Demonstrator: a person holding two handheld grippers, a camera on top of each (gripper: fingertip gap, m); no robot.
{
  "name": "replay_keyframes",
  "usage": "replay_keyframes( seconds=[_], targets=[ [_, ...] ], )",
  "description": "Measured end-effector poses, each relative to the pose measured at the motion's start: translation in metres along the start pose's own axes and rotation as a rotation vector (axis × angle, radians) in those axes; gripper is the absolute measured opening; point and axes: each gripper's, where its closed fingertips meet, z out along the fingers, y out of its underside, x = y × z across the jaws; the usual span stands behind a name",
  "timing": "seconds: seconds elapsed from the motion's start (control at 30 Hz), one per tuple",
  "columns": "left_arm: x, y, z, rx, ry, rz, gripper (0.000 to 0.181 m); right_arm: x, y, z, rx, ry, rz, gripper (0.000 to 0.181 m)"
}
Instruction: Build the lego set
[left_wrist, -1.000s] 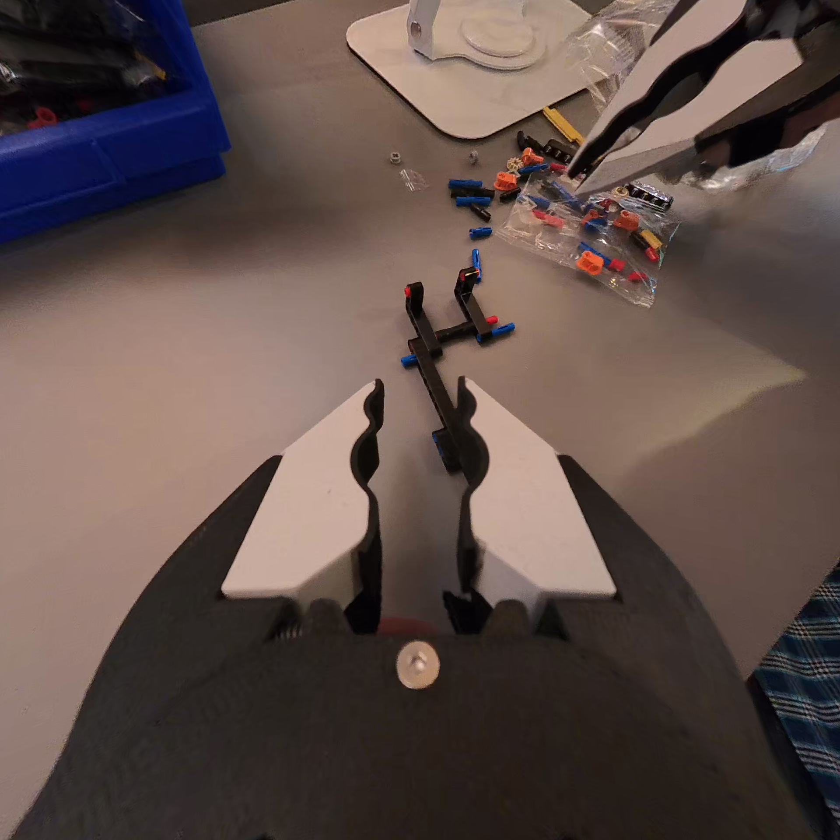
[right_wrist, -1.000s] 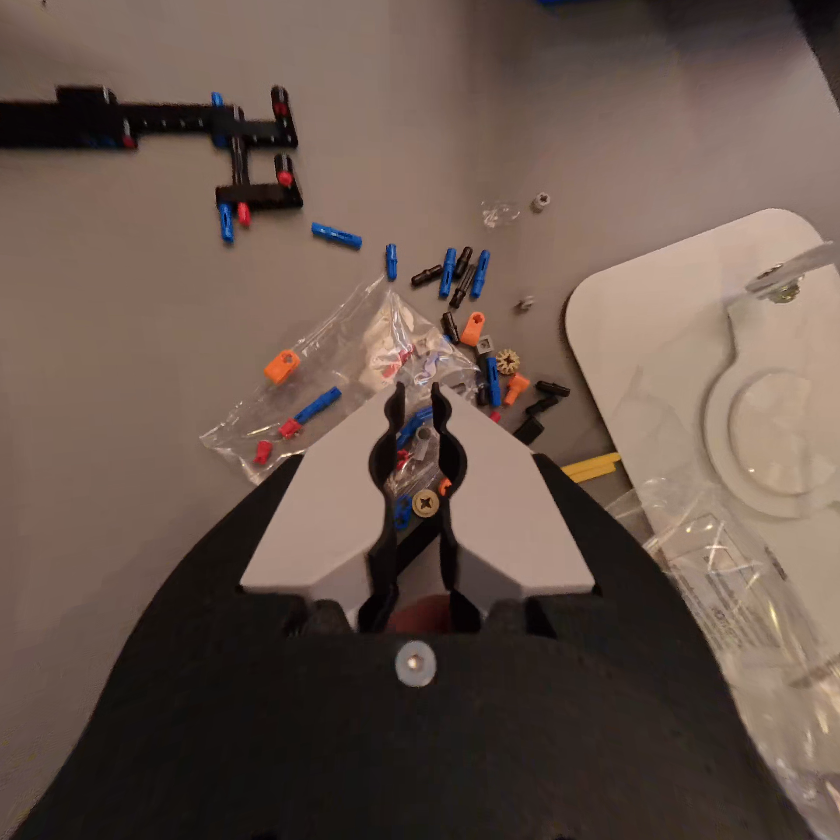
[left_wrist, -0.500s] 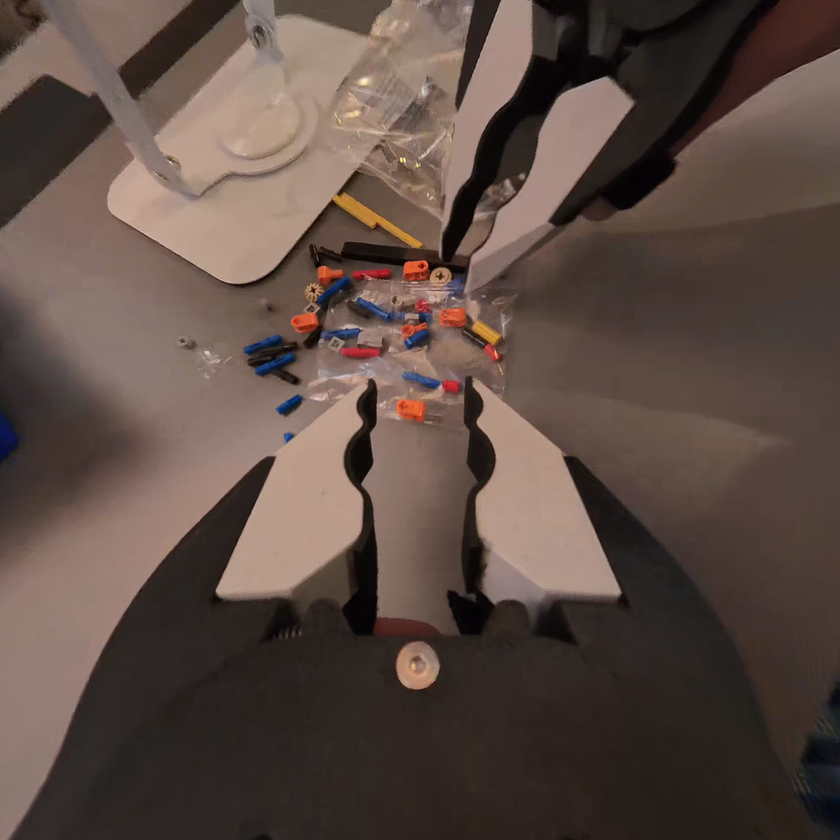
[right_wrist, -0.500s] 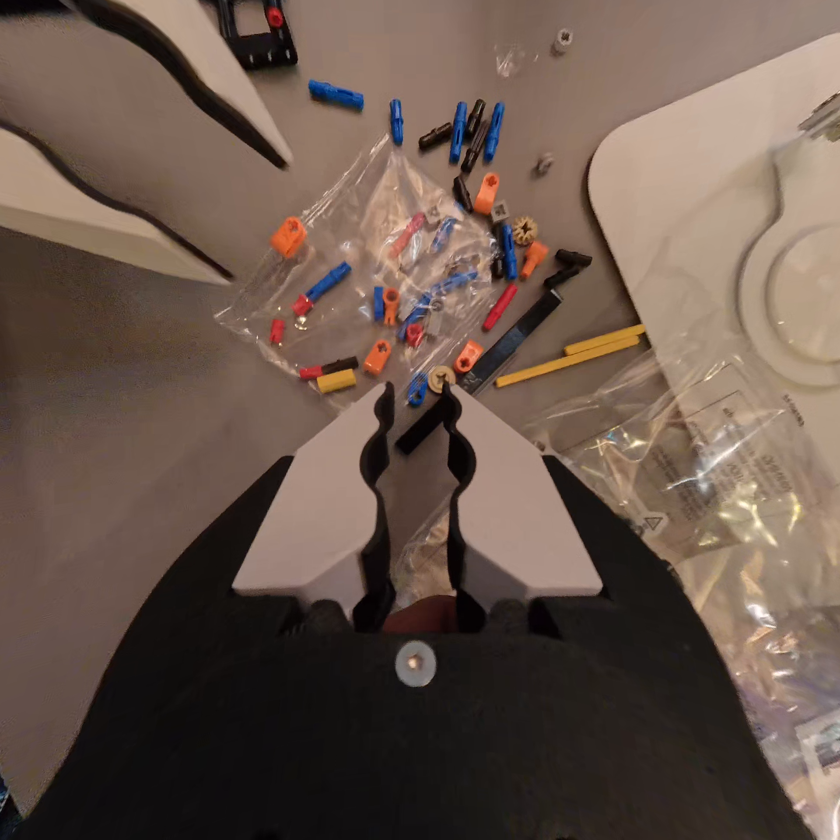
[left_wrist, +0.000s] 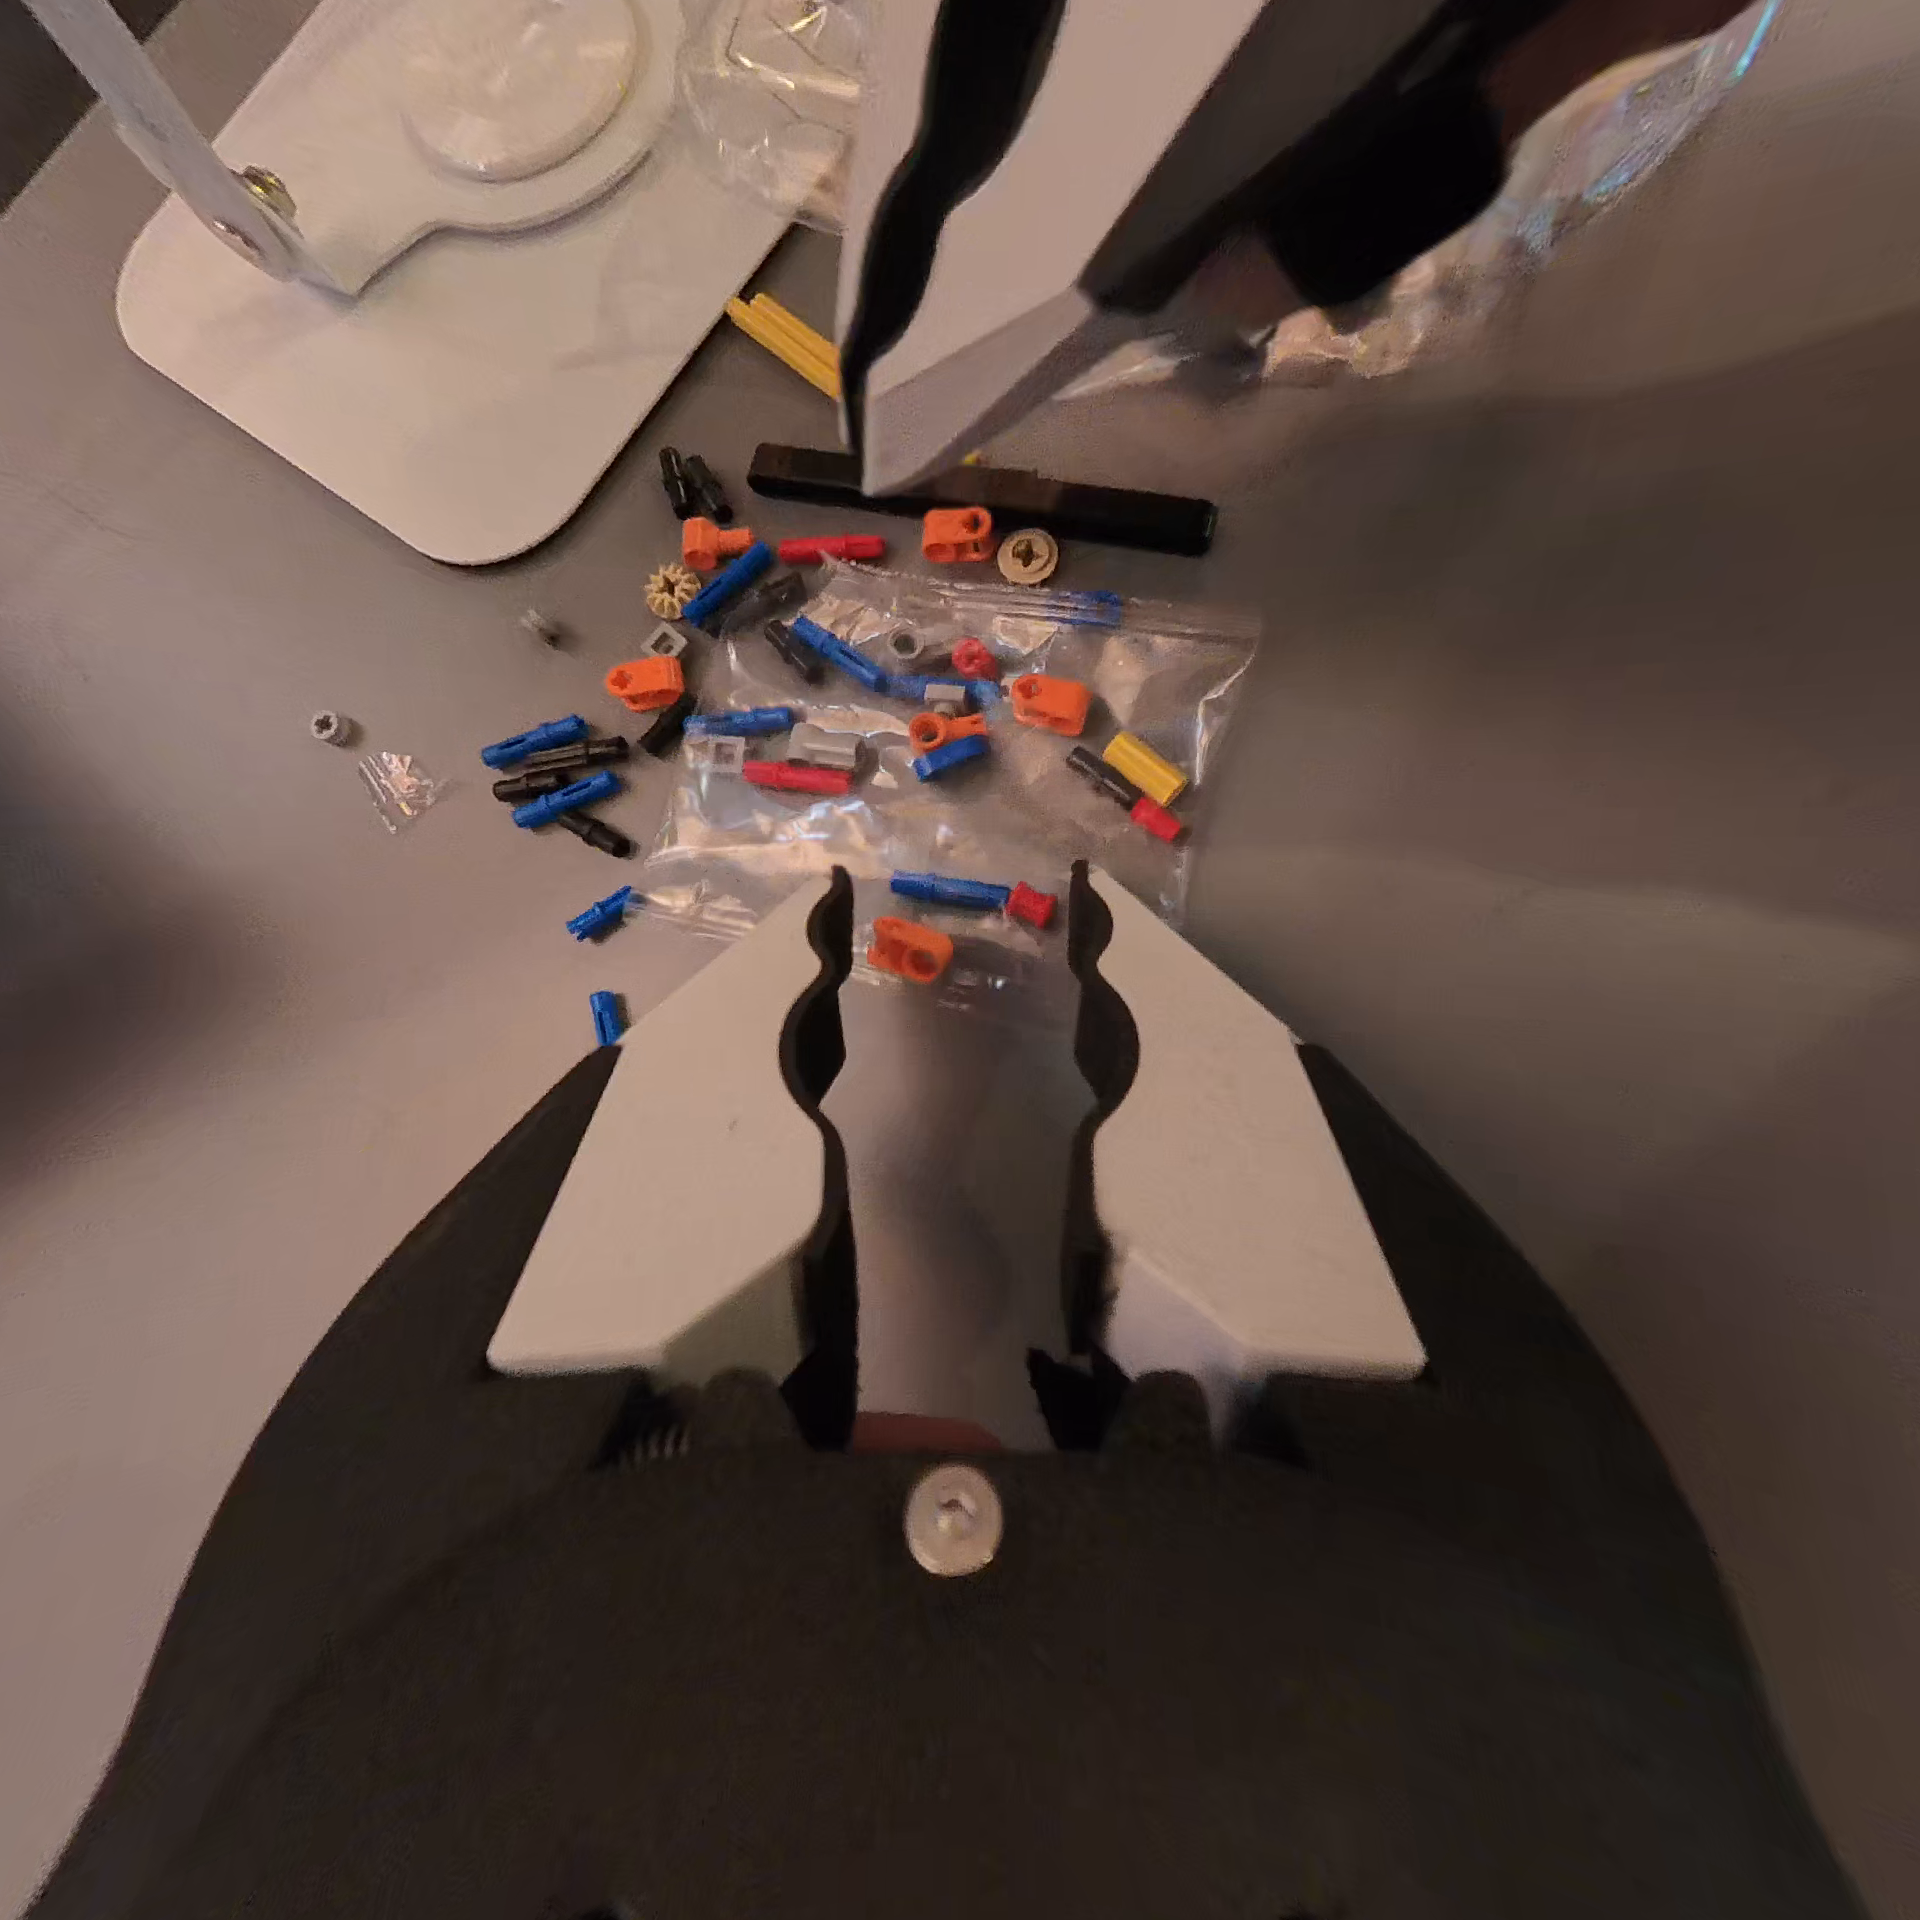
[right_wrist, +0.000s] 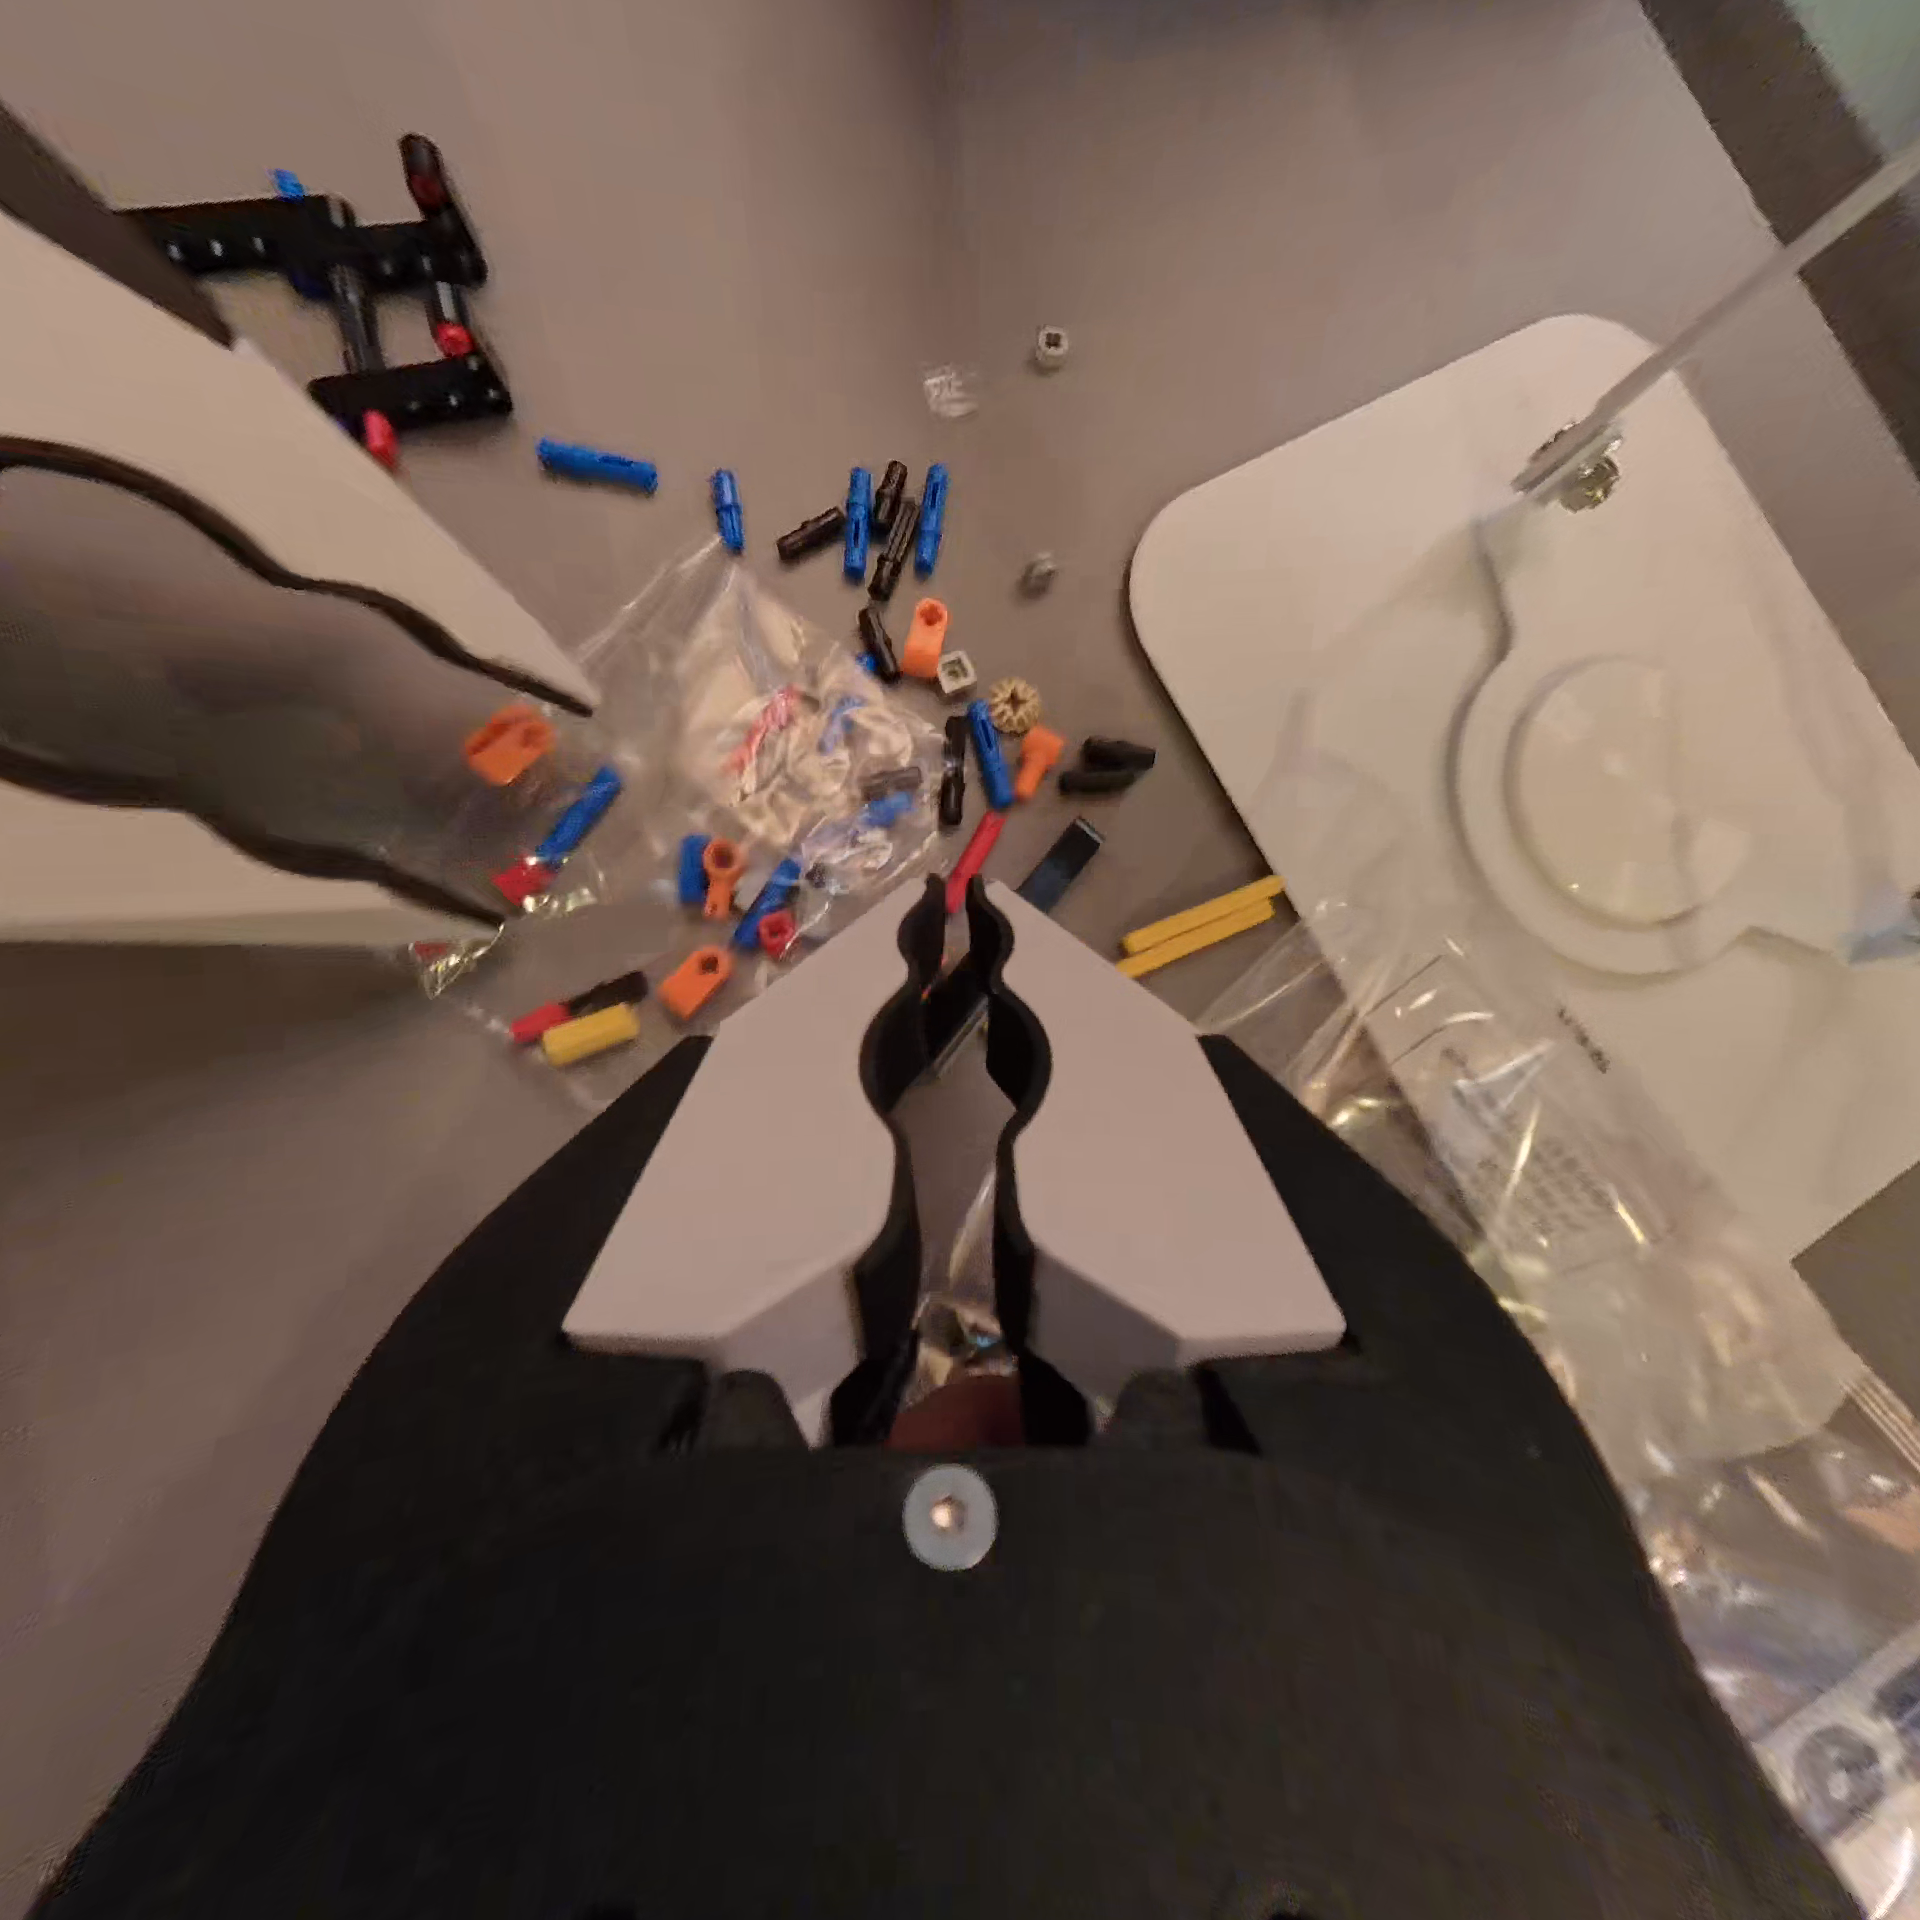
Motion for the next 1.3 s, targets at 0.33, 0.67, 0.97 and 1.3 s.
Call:
replay_keyframes(
  seconds=[0.33, 0.67, 0.97, 1.3],
  targets=[
    [0.014, 0.002, -0.025, 0.038, 0.023, -0.042, 0.042, 0.006, 0.008, 0.025, -0.112, 0.020, 0.003, 0.001],
    [-0.002, -0.008, -0.039, 0.119, -0.005, -0.083, 0.039, 0.012, -0.001, 0.013, -0.060, 0.023, 0.009, 0.000],
    [-0.026, -0.003, -0.069, 0.206, -0.080, -0.147, 0.020, -0.018, -0.039, -0.027, 0.114, -0.060, -0.024, 0.001],
    [-0.031, -0.005, -0.100, 0.355, -0.057, -0.250, 0.032, -0.092, -0.063, -0.041, 0.214, -0.175, -0.128, 0.001]
  ],
)
